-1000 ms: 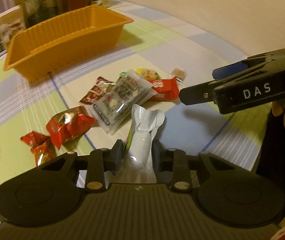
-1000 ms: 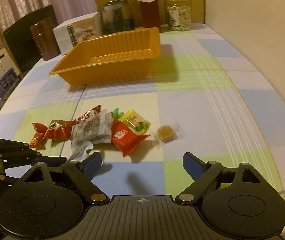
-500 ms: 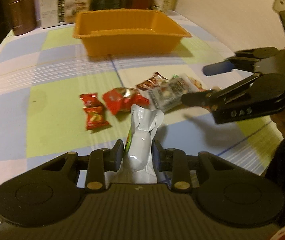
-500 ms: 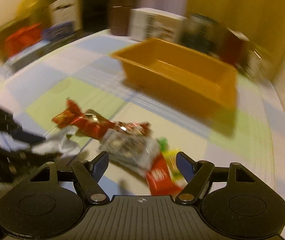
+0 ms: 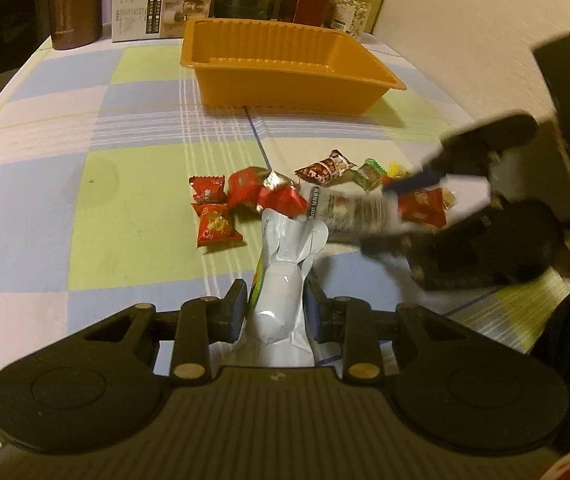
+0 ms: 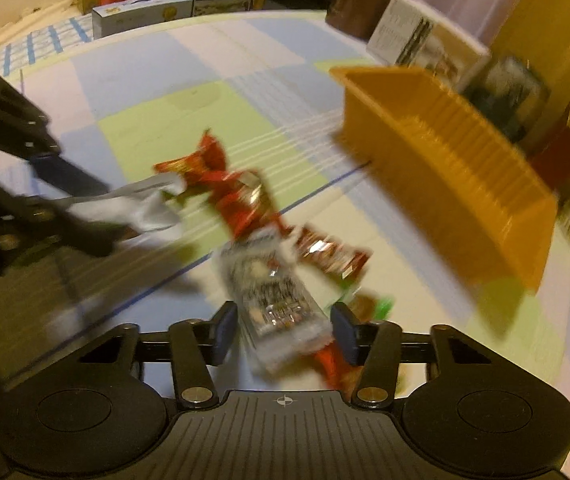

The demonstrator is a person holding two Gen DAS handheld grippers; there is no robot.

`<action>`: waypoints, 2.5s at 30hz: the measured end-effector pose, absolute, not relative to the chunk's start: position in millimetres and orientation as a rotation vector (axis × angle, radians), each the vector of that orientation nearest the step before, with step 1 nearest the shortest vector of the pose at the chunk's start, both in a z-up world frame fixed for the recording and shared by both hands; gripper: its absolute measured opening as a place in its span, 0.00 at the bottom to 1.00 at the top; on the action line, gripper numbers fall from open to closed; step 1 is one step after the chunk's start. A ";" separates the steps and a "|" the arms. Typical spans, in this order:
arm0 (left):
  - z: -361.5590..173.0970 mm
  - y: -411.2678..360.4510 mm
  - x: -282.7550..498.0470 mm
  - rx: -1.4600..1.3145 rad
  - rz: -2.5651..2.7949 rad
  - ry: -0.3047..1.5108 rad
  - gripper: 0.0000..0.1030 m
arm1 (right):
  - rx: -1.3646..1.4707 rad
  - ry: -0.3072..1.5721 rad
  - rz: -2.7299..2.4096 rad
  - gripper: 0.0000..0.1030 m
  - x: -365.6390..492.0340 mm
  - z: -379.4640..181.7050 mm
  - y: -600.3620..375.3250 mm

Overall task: Organize snacks
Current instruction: 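Grasp the clear nut snack packet with the right tool while the left tool holds the pouch, then carry both snacks over the orange tray and open both tools to drop them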

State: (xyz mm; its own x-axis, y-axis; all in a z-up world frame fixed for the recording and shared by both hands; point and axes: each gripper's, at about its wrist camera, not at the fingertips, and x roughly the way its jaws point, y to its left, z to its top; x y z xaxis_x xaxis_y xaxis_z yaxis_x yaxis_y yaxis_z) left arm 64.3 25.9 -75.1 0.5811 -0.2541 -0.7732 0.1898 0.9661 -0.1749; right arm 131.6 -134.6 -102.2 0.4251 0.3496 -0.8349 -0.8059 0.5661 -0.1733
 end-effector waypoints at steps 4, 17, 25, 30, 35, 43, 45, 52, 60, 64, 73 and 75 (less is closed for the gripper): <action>-75.5 26.8 63.4 -0.078 -0.253 0.915 0.27 | -0.501 0.921 0.765 0.49 115.0 -103.3 -141.8; -78.9 27.6 67.8 -0.073 -0.207 0.907 0.27 | -0.199 0.895 0.592 0.49 129.0 -106.6 -141.1; -71.4 24.0 66.8 -0.056 -0.214 0.891 0.27 | -0.144 0.888 0.543 0.37 115.8 -100.4 -150.5; -59.9 19.6 70.2 -0.056 -0.227 0.875 0.27 | -0.050 0.881 0.502 0.37 102.8 -85.6 -165.5; -41.5 15.1 87.7 -0.054 -0.247 0.840 0.27 | -0.009 0.834 0.471 0.37 107.2 -59.6 -174.9; -3.0 9.1 152.0 -0.068 -0.269 0.768 0.27 | 0.040 0.727 0.422 0.37 166.0 -13.3 -185.3; 4.7 7.1 171.2 -0.080 -0.276 0.757 0.27 | 0.059 0.709 0.408 0.37 185.0 -3.4 -186.5; 14.2 3.8 241.6 -0.092 -0.270 0.727 0.27 | 0.129 0.697 0.359 0.37 252.1 12.5 -196.3; 2.0 7.6 293.3 -0.119 -0.243 0.749 0.27 | 0.213 0.746 0.313 0.37 296.0 0.3 -205.6; -1.9 5.2 305.6 -0.122 -0.239 0.755 0.27 | 0.233 0.760 0.297 0.37 303.6 -6.3 -208.6; -6.7 5.6 318.9 -0.147 -0.208 0.728 0.41 | 0.267 0.772 0.278 0.37 311.1 -13.1 -212.6; -7.2 8.1 315.9 -0.137 -0.198 0.728 0.41 | 0.265 0.775 0.280 0.37 310.6 -14.6 -213.1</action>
